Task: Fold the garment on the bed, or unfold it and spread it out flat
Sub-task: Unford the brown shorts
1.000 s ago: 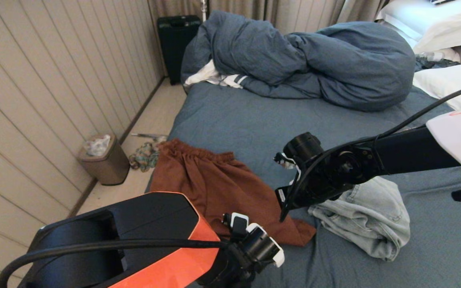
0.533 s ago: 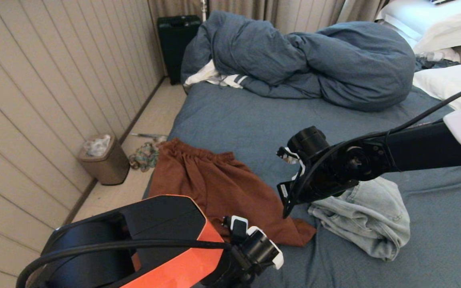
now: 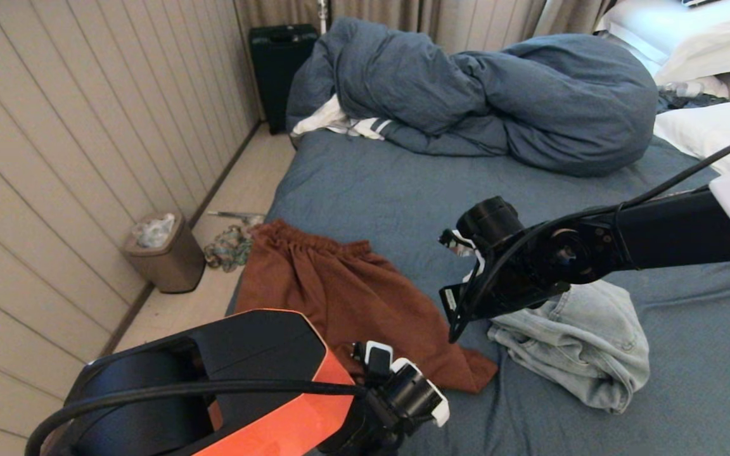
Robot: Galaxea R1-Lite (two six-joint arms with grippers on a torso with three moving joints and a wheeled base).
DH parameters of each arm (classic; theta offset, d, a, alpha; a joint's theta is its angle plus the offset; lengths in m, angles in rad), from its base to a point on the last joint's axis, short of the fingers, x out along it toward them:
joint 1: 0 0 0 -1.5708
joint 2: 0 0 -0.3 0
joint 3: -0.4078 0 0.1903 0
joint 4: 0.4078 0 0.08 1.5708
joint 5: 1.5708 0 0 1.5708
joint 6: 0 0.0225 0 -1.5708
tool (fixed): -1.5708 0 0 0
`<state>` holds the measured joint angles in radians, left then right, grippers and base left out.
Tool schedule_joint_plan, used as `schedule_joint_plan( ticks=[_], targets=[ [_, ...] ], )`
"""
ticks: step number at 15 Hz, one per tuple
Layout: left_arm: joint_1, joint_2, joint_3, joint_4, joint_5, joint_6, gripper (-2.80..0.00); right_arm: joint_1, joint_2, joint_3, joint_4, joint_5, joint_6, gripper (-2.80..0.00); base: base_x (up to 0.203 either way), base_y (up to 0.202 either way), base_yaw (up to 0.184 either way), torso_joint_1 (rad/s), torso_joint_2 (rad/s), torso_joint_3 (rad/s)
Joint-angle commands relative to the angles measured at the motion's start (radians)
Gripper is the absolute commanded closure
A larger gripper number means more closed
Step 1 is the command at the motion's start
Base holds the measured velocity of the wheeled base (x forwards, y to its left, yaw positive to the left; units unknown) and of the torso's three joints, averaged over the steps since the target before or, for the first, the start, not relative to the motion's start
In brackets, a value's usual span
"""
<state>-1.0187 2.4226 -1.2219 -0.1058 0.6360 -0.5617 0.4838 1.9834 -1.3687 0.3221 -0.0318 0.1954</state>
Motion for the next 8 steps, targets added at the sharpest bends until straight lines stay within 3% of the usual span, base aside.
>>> schedule_joint_plan(
  ticks=[1,4,8],
  targets=[
    [-0.003,-0.002,0.002,-0.001,0.004,-0.004,0.0,-0.002,-0.006,-0.003,0.002,0.0,0.001,0.0,0.0,0.0,0.0,0.0,0.0,0.0],
    [-0.032,-0.06,0.049,0.008,0.003,-0.007,0.0,-0.002,-0.005,-0.004,0.002,0.0,0.001,0.0,0.0,0.0,0.0,0.0,0.0,0.0],
    [-0.116,-0.167,0.24,0.006,-0.013,0.003,0.0,-0.004,-0.008,-0.006,0.002,-0.001,0.001,0.0,0.0,0.0,0.0,0.0,0.0,0.0]
  ],
)
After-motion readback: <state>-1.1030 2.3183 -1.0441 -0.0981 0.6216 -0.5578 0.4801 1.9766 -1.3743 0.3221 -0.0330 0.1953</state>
